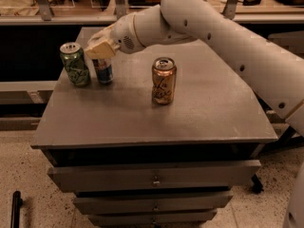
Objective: Move redbull can near green can
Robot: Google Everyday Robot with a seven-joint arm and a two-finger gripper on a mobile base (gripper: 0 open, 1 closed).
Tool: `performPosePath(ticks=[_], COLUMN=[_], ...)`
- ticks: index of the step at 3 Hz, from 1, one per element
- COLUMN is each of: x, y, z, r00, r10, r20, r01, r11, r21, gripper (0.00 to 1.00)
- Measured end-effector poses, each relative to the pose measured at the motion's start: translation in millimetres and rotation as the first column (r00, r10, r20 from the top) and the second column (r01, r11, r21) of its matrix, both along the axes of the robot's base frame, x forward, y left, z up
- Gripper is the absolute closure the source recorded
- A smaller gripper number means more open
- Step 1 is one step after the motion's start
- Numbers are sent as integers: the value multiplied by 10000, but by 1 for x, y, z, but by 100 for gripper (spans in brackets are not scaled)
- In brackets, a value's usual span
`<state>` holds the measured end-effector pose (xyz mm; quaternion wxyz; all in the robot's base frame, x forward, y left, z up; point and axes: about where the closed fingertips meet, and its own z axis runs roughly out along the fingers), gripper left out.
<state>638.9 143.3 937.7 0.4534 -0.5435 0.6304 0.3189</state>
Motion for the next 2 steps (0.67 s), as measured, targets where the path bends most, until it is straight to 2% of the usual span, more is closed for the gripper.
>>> performPosePath(ticks=[1, 2], x=[-1, 0], y=[2, 4], z=[0, 0], r00=[10000, 9993], r10=[42, 290], r20=[-13, -219], r01=[-42, -290], r11=[10000, 9996], r21=[3, -2], gripper=[14, 0])
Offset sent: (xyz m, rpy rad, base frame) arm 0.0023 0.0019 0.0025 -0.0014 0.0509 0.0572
